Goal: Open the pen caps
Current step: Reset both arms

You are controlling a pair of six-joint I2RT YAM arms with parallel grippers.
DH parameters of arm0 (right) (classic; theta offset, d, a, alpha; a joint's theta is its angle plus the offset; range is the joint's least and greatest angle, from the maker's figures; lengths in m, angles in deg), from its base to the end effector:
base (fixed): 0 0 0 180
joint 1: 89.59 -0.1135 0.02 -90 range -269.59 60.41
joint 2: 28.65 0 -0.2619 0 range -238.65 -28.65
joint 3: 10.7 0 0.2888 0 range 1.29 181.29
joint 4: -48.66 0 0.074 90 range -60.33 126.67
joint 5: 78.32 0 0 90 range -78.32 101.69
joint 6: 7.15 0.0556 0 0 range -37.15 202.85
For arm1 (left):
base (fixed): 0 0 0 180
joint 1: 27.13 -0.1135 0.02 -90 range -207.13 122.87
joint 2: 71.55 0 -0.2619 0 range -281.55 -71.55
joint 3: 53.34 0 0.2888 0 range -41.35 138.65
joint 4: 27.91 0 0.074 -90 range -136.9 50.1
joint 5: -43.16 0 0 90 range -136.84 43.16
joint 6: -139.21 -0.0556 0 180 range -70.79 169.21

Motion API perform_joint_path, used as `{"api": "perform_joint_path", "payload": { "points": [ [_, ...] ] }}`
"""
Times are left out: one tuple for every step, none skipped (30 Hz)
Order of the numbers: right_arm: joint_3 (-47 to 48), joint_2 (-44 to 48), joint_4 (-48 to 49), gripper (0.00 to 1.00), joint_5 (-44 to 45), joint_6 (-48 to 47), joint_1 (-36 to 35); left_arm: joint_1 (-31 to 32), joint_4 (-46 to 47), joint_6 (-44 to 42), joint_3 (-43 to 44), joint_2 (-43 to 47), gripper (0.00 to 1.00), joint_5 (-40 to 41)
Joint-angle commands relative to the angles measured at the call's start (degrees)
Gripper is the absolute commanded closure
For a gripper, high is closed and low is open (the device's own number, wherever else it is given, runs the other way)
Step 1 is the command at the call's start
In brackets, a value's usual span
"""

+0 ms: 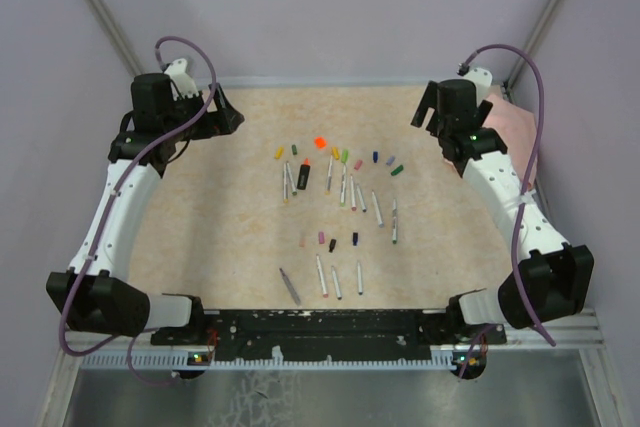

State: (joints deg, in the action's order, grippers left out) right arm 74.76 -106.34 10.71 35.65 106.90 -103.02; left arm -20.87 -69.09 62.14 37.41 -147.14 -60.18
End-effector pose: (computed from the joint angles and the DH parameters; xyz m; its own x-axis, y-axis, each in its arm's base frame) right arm 0.3536 0.0612 0.3457 -0.3938 0.2888 -0.8726 0.3174 0.9337 0.1658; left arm 0.3452 -0.0508 0.3865 -0.4949 -0.1647 -0.8532 0.2067 0.9314 -0.2997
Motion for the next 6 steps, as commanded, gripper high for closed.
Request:
{"api": "perform_joint_path", "payload": {
  "points": [
    [0.45, 2.37, 2.22, 0.10, 1.79, -0.53, 0.38, -0.20, -0.16, -1.36, 0.61, 1.48, 0.00, -0.58],
    [0.46, 2.37, 2.27, 0.10, 1.81, -0.51, 0.41, -0.20, -0.17, -1.45, 0.61, 1.44, 0.00, -0.48],
    [0.49, 2.37, 2.23, 0.10, 1.87, -0.55, 0.39, -0.13, -0.17, -1.42, 0.60, 1.49, 0.00, -0.46],
    [0.45, 2.37, 2.18, 0.10, 1.92, -0.59, 0.35, -0.19, -0.17, -1.49, 0.60, 1.44, 0.00, -0.43],
    [0.44, 2.41, 2.18, 0.10, 1.90, -0.59, 0.34, -0.15, -0.14, -1.50, 0.53, 1.43, 0.00, -0.44],
    [0.44, 2.45, 2.34, 0.10, 1.70, -0.65, 0.34, -0.17, -0.16, -1.50, 0.52, 1.54, 0.00, -0.41]
  ]
}}
